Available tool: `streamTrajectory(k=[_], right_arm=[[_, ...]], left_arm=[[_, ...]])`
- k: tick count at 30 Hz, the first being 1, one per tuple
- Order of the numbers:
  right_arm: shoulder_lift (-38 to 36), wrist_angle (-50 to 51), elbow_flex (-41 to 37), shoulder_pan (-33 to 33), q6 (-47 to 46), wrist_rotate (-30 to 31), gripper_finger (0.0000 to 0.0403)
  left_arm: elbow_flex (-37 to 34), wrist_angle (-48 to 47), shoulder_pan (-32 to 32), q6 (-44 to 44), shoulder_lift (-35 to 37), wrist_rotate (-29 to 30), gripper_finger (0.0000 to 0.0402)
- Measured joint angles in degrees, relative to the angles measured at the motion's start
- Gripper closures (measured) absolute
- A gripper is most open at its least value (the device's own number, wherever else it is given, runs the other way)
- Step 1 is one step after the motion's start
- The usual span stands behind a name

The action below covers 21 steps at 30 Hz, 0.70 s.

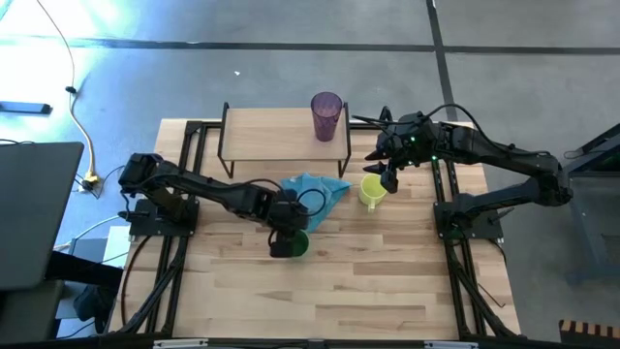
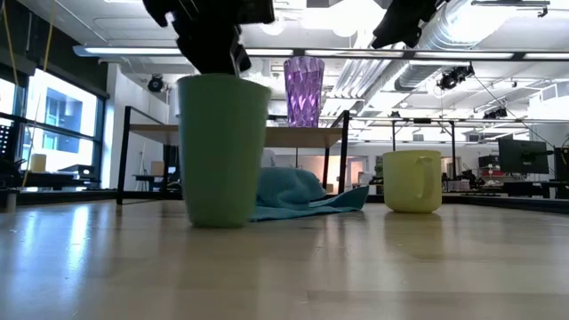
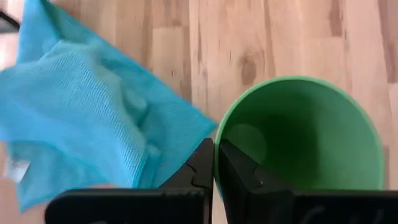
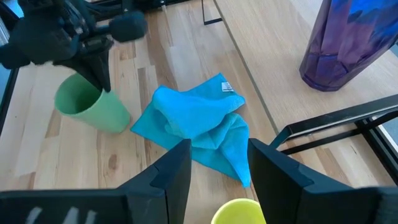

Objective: Stack small to large cups/mugs on shelf
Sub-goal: Put the green cup on the shelf

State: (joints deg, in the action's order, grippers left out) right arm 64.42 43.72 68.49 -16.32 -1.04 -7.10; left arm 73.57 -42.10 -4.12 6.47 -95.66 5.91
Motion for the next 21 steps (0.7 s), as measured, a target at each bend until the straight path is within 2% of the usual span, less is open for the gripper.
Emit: streamTrajectory(k=[6,21], right_arm=[[0.0,0.2,0.0,0.0,0.0,0.0,0.0253],[0.0,1.6,0.0,0.0,0.0,0.0,0.0253]], left_arm=[[5.1,-6.4,0.0,0.2,0.2,2.3,0.0400],[16.1,-19.9,0.9,-0.8,0.2,2.8,0.0401]])
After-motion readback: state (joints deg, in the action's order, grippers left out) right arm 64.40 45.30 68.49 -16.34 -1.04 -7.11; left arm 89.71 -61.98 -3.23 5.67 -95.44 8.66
